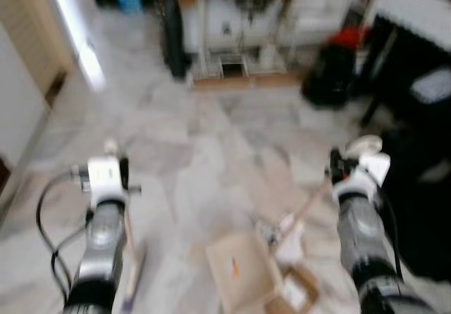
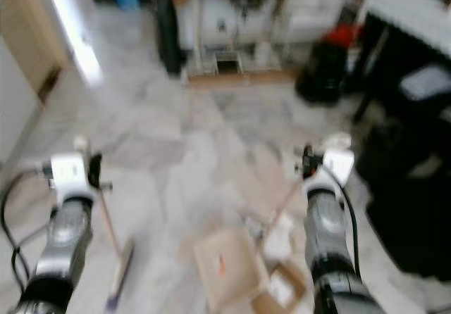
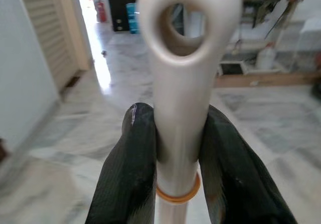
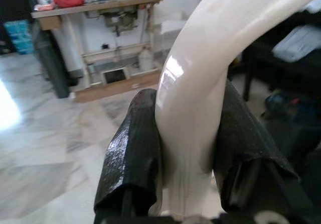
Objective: Sweep floor
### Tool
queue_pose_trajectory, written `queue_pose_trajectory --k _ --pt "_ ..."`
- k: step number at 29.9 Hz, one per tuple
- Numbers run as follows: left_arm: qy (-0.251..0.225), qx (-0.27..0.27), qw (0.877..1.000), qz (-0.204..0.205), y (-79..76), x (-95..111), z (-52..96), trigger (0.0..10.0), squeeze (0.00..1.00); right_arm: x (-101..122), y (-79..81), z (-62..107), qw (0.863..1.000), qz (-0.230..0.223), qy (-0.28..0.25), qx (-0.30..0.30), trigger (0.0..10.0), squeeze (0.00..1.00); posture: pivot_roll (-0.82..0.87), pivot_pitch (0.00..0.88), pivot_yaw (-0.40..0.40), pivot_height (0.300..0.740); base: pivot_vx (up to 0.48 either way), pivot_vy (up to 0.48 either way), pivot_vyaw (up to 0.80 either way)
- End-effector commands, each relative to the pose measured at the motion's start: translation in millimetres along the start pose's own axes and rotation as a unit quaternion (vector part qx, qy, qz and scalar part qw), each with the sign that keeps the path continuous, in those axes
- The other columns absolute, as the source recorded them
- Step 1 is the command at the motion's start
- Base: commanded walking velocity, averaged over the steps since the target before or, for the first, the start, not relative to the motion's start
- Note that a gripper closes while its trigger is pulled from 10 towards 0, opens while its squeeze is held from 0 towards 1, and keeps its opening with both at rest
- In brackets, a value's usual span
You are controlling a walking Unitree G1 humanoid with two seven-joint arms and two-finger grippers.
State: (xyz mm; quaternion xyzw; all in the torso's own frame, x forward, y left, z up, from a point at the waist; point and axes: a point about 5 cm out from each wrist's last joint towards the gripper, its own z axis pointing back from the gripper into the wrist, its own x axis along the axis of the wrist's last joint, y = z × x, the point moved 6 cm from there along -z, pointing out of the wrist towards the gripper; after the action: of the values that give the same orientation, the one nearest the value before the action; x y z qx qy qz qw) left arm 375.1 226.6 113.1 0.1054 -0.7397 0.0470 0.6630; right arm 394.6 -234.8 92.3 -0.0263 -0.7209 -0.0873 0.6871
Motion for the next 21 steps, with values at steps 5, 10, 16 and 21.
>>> queue_pose_trajectory --k 5,10,16,21 --pt "-0.013 0.005 1.0 -0.004 4.6 5.9 -1.5 10.0 0.0 10.1 9.6 -3.7 1.0 -0.016 -0.022 0.005 10.0 0.0 -0.03 0.0 -0.022 0.74 0.0 0.0 -0.66" --pt "-0.011 0.006 1.0 -0.001 4.3 5.8 -2.0 10.0 0.0 12.3 9.1 -4.5 1.0 -0.012 -0.026 0.005 10.0 0.0 -0.03 0.0 -0.023 0.74 0.0 0.0 0.0" --pt "-0.008 0.005 1.0 0.003 4.3 4.6 -1.8 10.0 0.0 13.0 9.0 -4.4 1.0 -0.013 -0.027 0.004 10.0 0.0 -0.03 0.0 -0.023 0.74 0.0 0.112 0.0" --pt "-0.007 0.005 1.0 0.004 4.1 4.5 -2.0 10.0 0.0 12.3 9.2 -4.7 1.0 -0.015 -0.025 0.005 10.0 0.0 -0.03 0.0 -0.023 0.74 0.0 0.337 -0.16"
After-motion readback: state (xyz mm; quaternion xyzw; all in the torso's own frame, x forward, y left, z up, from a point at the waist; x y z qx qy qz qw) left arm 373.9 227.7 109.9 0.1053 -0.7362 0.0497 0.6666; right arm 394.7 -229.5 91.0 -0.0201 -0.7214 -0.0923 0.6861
